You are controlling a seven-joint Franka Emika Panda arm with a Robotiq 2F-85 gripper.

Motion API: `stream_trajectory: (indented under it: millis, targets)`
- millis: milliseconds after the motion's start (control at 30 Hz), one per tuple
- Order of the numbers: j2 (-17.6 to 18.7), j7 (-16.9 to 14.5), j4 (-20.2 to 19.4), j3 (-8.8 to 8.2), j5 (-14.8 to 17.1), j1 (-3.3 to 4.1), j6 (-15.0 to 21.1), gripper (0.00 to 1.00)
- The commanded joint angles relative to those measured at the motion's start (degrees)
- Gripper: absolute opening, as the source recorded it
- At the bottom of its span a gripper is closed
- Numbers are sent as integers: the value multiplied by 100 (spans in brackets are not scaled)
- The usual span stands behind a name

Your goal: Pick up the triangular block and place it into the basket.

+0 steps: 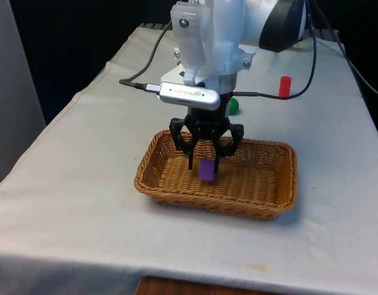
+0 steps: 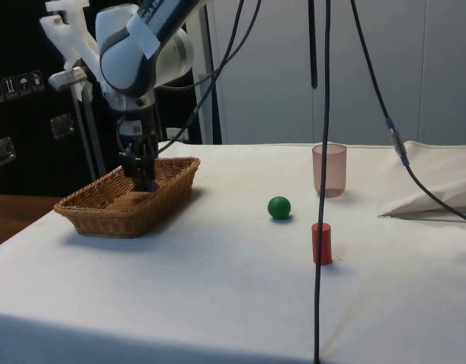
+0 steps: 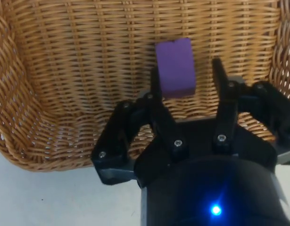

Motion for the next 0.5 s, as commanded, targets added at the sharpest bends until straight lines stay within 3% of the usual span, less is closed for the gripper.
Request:
stream_trajectory:
  millis: [0, 33, 300, 467]
  targets:
    - [-6, 17, -23, -6, 11, 6, 63, 54]
    - [0, 17, -23, -6, 11, 11, 63, 63]
    - [0, 17, -29, -6, 11, 11, 63, 99]
    - [-63, 40, -23, -34, -11, 23, -17, 100]
